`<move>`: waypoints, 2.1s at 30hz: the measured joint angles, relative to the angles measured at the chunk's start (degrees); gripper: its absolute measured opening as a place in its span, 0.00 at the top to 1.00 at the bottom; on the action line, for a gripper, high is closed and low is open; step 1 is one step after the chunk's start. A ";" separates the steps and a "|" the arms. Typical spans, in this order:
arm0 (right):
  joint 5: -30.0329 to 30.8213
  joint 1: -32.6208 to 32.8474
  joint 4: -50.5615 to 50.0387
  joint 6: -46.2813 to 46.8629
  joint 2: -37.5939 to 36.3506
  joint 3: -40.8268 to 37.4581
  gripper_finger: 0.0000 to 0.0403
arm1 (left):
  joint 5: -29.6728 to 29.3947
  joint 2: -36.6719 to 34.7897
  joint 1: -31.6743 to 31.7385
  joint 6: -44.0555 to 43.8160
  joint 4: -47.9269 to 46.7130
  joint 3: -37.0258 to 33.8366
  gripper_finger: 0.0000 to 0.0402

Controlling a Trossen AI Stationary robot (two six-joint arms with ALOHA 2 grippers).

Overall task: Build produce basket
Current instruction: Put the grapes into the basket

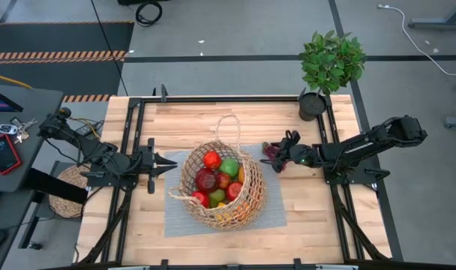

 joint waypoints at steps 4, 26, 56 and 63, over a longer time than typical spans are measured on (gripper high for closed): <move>0.02 0.00 3.08 -2.00 -0.02 0.07 0.78 | 0.02 0.01 0.00 0.00 0.01 0.00 0.88; -3.48 11.02 14.33 -14.89 -17.39 8.98 0.79 | 0.00 0.00 0.02 0.00 0.02 0.00 0.88; -8.05 19.32 15.66 -28.72 13.32 46.16 0.79 | 0.02 0.02 0.00 0.00 0.00 0.00 0.88; -10.80 19.32 15.73 -28.72 18.27 50.34 0.79 | 0.02 0.02 0.00 0.00 0.00 0.02 0.88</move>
